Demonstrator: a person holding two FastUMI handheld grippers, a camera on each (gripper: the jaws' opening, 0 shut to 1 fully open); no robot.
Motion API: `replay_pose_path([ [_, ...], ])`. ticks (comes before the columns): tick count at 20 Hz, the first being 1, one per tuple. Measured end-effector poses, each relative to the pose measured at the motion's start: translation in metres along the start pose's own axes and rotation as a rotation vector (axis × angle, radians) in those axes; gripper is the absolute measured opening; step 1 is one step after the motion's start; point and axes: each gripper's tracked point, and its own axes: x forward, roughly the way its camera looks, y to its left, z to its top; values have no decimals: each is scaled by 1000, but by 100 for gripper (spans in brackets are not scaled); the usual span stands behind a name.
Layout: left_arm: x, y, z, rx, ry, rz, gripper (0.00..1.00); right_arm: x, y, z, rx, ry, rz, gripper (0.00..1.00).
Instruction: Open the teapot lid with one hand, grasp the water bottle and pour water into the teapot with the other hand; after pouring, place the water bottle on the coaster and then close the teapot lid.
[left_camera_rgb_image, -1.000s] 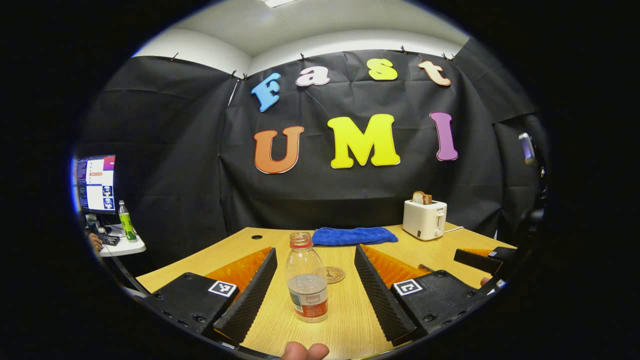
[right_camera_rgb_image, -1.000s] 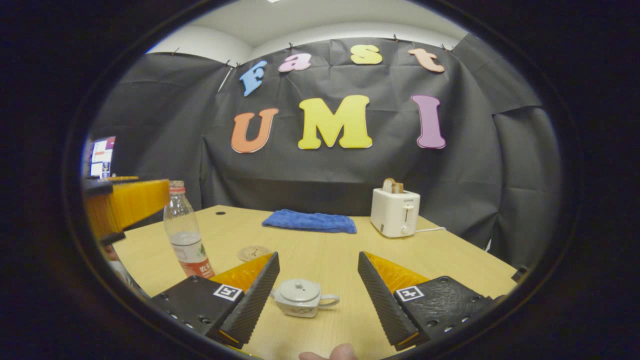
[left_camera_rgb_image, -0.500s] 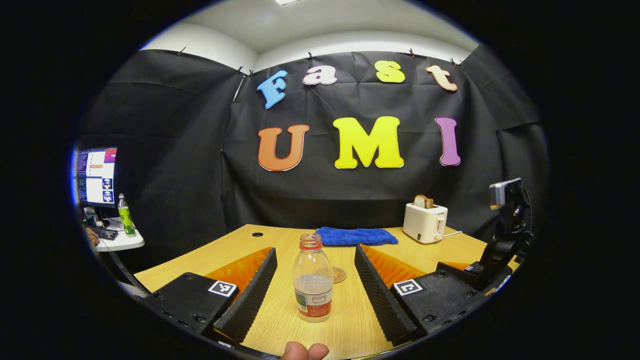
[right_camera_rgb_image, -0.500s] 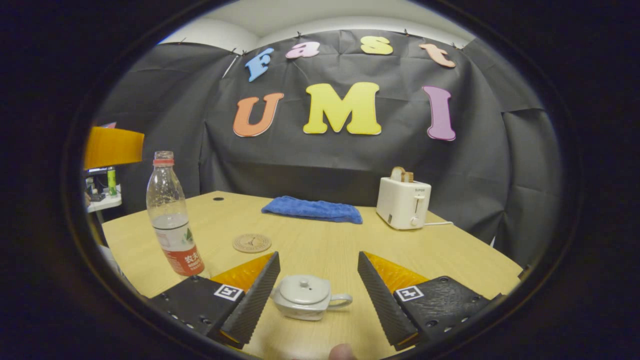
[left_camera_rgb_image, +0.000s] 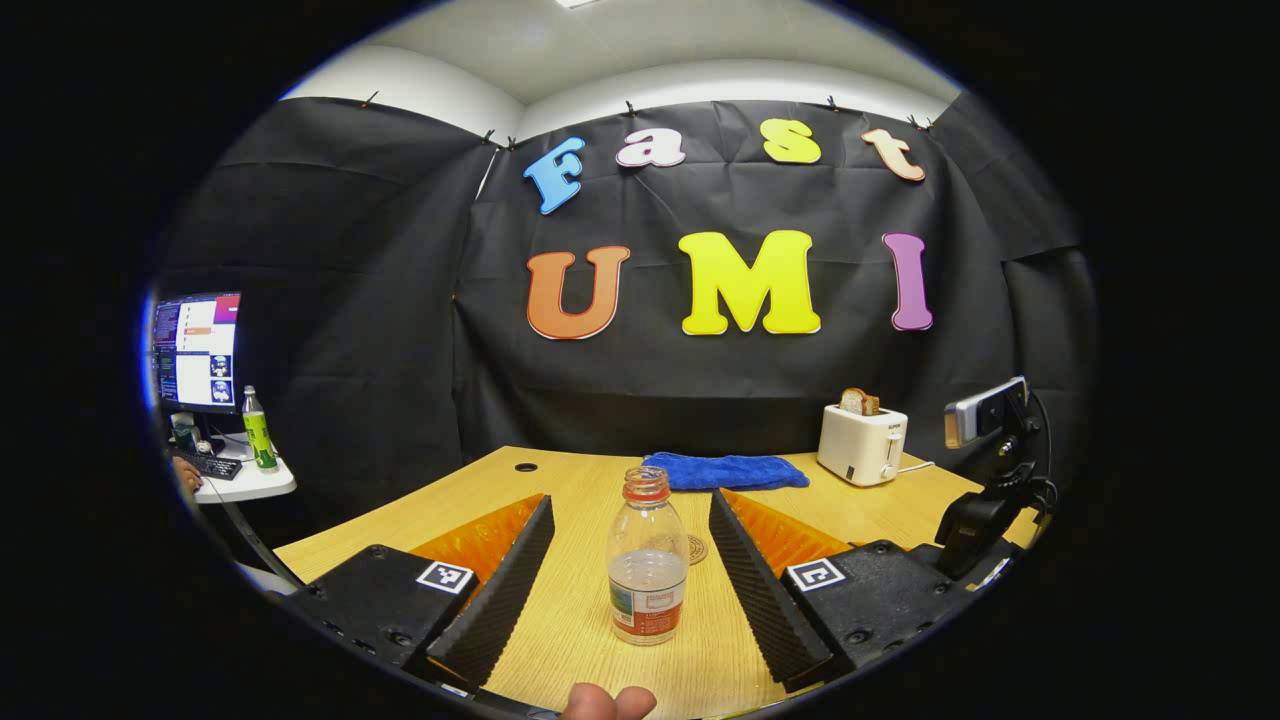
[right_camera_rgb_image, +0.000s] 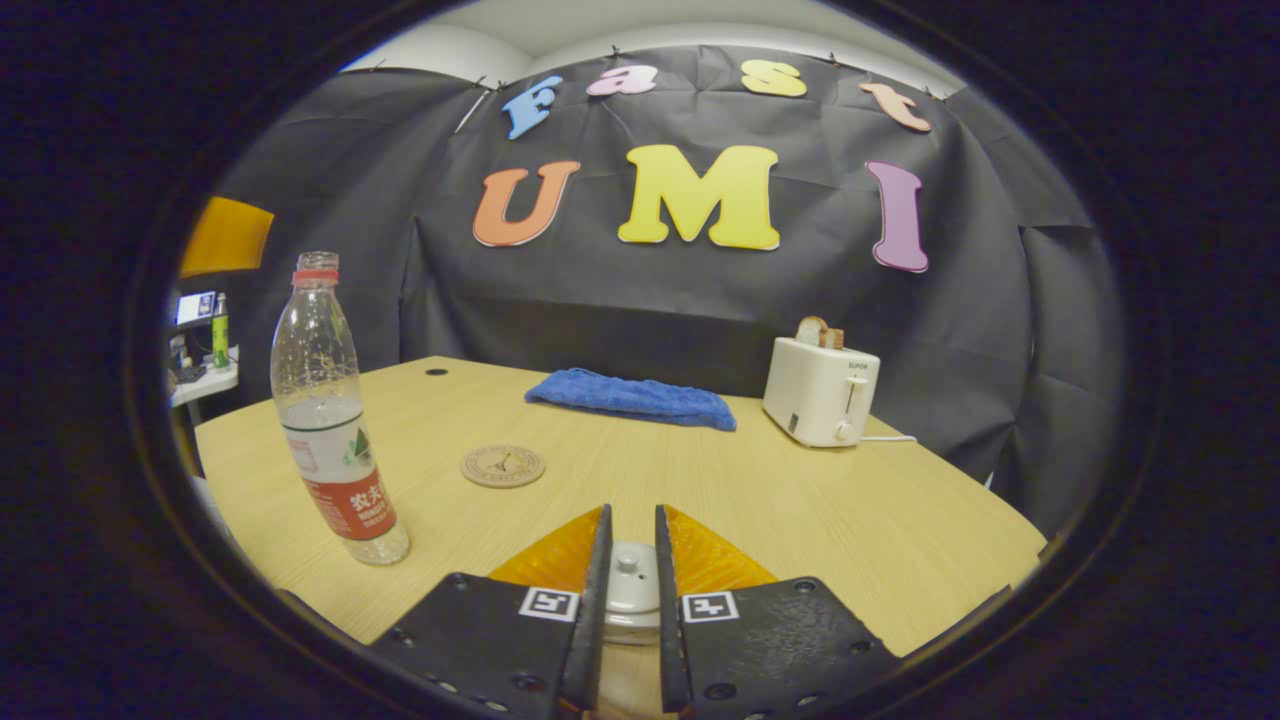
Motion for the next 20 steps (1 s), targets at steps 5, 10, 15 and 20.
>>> replay_pose_path([
  [5, 0, 4, -2, 1, 5, 9, 98, 1, 4, -2, -30, 16, 23, 2],
  [10, -3, 2, -18, -6, 39, -6, 98, 1, 4, 1, -28, 10, 67, 0],
  [15, -12, 11, -50, -4, 107, -23, 98, -7, -1, 27, 7, -51, 96, 0],
  [20, -6, -3, -94, -33, 205, -96, 98, -21, -13, 51, 17, -100, 101, 0],
])
